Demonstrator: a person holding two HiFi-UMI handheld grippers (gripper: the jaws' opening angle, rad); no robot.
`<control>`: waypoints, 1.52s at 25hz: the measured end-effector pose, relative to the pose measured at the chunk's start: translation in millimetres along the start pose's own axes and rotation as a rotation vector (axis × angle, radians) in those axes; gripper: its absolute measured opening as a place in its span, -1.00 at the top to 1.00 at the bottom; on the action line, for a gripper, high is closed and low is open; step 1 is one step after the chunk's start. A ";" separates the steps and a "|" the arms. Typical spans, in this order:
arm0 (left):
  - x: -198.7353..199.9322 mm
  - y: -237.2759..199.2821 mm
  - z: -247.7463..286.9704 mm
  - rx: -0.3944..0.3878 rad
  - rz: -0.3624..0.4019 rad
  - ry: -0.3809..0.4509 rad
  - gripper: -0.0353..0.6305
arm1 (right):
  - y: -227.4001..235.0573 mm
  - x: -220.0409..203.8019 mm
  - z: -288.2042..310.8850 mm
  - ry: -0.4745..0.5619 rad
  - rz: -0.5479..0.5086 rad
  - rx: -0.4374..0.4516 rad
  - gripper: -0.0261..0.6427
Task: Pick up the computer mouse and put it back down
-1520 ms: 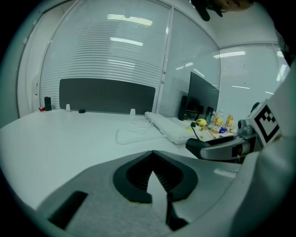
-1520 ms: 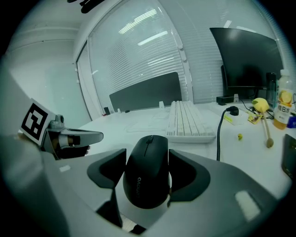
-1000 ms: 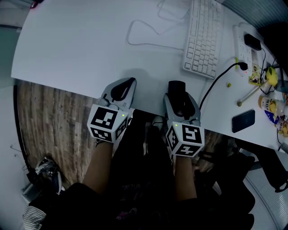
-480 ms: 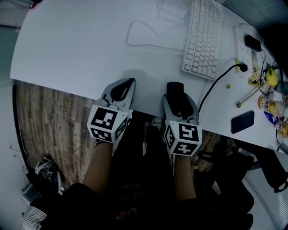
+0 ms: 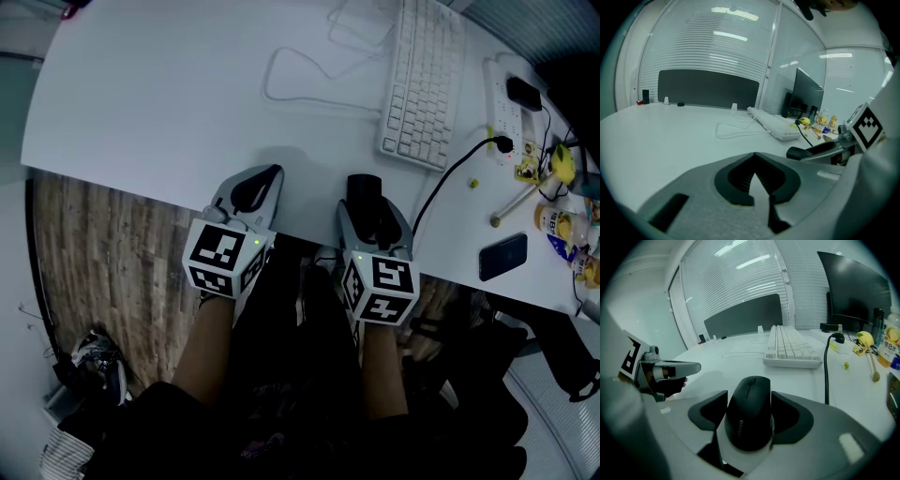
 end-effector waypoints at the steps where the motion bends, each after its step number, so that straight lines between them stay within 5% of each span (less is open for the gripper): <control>1: 0.3 0.5 -0.3 -0.001 0.002 0.000 0.89 | -0.4 0.0 -0.4 0.002 -0.002 0.000 0.02; 19: 13.8 6.0 -7.5 0.004 0.024 0.027 0.89 | 2.9 5.9 -16.2 0.050 0.020 0.031 -0.11; 23: 21.7 14.7 -11.9 0.005 0.044 0.041 0.89 | 10.0 15.5 -32.6 0.105 0.012 -0.004 0.06; 31: 38.6 30.6 -26.6 0.011 0.079 0.076 0.89 | 25.2 35.7 -68.4 0.233 0.034 -0.091 0.88; 38: 58.2 39.7 -41.5 0.019 0.102 0.121 0.89 | 23.1 51.1 -90.6 0.291 0.017 -0.087 0.89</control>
Point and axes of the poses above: the fingertips, and each gripper's own axes: z forward along the fingers, y to its right, x out of its top, the point moved 3 cm from there along -z, backward along the fingers, and after that the axes turned 7 degrees about -y, right-handed, at the moved point
